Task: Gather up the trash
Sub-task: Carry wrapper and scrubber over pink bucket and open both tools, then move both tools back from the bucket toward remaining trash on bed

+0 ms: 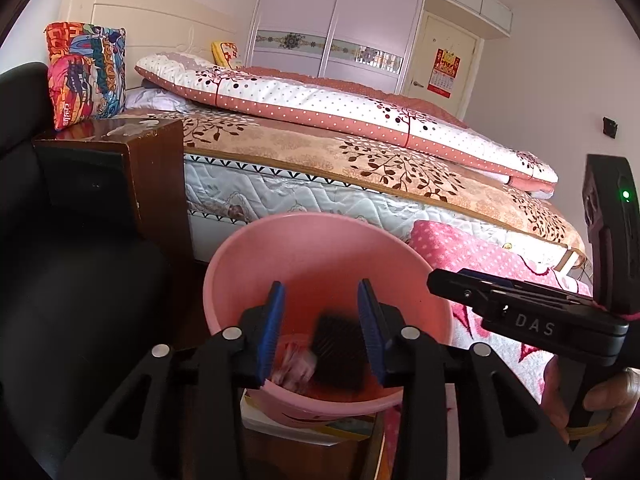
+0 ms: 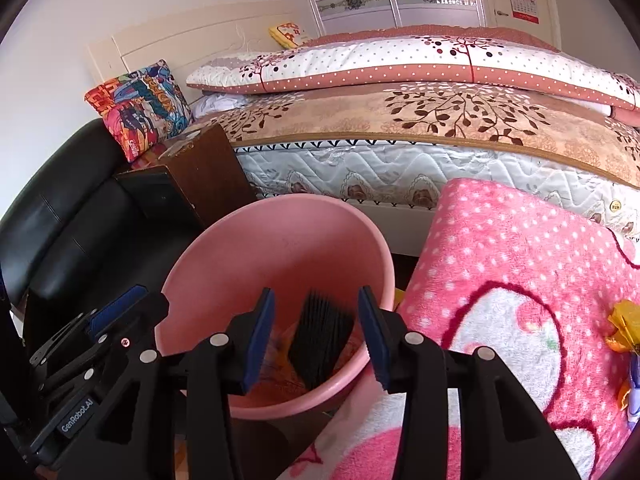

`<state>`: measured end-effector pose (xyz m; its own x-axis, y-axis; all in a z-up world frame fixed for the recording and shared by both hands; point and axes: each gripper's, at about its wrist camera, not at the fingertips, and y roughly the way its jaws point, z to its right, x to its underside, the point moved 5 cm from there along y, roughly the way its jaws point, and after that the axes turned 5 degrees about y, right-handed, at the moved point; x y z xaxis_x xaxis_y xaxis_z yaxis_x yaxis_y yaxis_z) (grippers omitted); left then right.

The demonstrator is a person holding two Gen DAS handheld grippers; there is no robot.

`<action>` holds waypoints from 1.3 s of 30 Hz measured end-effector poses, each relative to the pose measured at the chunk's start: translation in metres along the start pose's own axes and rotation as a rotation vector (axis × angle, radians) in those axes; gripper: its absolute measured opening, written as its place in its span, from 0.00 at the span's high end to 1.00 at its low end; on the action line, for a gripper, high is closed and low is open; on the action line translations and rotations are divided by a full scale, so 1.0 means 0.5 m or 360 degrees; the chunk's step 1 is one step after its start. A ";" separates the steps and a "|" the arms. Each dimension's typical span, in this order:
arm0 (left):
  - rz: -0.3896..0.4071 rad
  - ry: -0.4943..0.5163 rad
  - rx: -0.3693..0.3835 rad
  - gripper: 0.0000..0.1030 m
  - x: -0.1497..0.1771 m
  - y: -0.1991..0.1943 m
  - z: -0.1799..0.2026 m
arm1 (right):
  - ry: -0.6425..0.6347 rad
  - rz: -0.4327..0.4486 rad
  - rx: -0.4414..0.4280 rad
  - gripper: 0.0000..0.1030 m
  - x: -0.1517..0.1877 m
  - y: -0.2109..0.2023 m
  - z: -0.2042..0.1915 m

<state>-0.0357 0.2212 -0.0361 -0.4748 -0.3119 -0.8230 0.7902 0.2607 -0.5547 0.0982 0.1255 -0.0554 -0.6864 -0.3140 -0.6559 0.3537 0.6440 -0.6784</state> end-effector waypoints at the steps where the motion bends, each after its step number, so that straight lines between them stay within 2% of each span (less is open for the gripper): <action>1: -0.0002 -0.0003 0.0005 0.63 0.000 -0.001 0.002 | 0.0005 0.0009 -0.0006 0.58 0.001 -0.007 0.001; 8: 0.0006 -0.0031 0.0001 0.63 -0.004 -0.009 0.011 | -0.0010 0.0077 0.0000 0.57 0.020 -0.061 0.011; 15: 0.0047 0.0015 0.0026 0.63 -0.014 -0.026 0.046 | 0.0010 0.0167 0.0051 0.57 0.045 -0.125 0.045; 21: 0.0088 0.0063 0.0089 0.63 -0.020 -0.042 0.090 | -0.0027 0.0296 0.0218 0.57 0.070 -0.182 0.100; 29: 0.0078 0.0124 0.0184 0.63 -0.017 -0.044 0.154 | -0.0013 0.0450 0.0437 0.56 0.091 -0.238 0.191; 36: 0.0047 0.0182 0.0223 0.63 -0.009 -0.032 0.197 | 0.0013 0.0462 0.0506 0.56 0.119 -0.239 0.239; 39: 0.0036 0.0199 0.0236 0.63 -0.006 -0.026 0.212 | 0.0042 0.0448 0.0488 0.56 0.128 -0.238 0.250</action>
<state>-0.0034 0.1218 -0.0133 -0.4937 -0.1889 -0.8489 0.8451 0.1260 -0.5196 0.0918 -0.0583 -0.0579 -0.5504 -0.1348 -0.8240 0.7000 0.4633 -0.5434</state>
